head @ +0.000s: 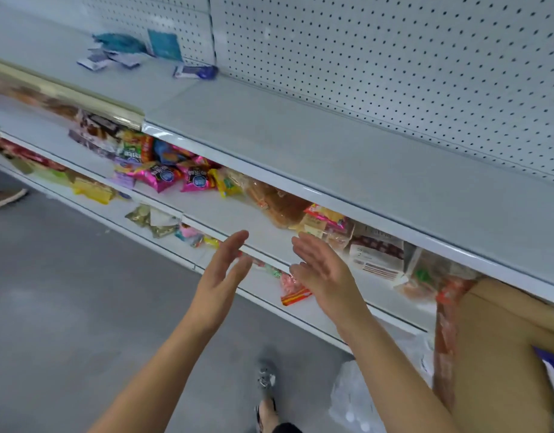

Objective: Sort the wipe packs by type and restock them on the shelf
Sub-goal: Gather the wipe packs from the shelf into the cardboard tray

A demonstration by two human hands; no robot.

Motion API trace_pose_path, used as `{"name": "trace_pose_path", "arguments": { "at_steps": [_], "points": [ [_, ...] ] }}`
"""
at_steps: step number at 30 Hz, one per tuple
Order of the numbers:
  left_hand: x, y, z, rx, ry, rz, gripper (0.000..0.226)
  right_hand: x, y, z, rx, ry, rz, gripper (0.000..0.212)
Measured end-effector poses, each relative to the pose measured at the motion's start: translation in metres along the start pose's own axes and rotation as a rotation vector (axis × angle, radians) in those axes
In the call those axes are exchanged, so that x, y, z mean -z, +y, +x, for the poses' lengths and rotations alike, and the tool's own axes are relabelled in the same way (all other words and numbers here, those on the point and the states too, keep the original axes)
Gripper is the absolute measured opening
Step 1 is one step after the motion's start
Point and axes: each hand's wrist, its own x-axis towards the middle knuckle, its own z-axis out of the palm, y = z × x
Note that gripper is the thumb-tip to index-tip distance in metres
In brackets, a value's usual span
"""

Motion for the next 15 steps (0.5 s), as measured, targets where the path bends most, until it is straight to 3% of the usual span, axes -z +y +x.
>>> {"name": "trace_pose_path", "arguments": {
  "at_steps": [10, 15],
  "points": [
    [0.116, 0.008, 0.111, 0.017, 0.222, 0.022, 0.050, -0.096, -0.040, 0.166, 0.070, -0.254, 0.029, 0.051],
    [0.173, -0.007, 0.151, 0.022, 0.294, -0.030, 0.055, -0.147, -0.048, 0.226, 0.031, -0.274, 0.041, 0.049]
  ]
}}
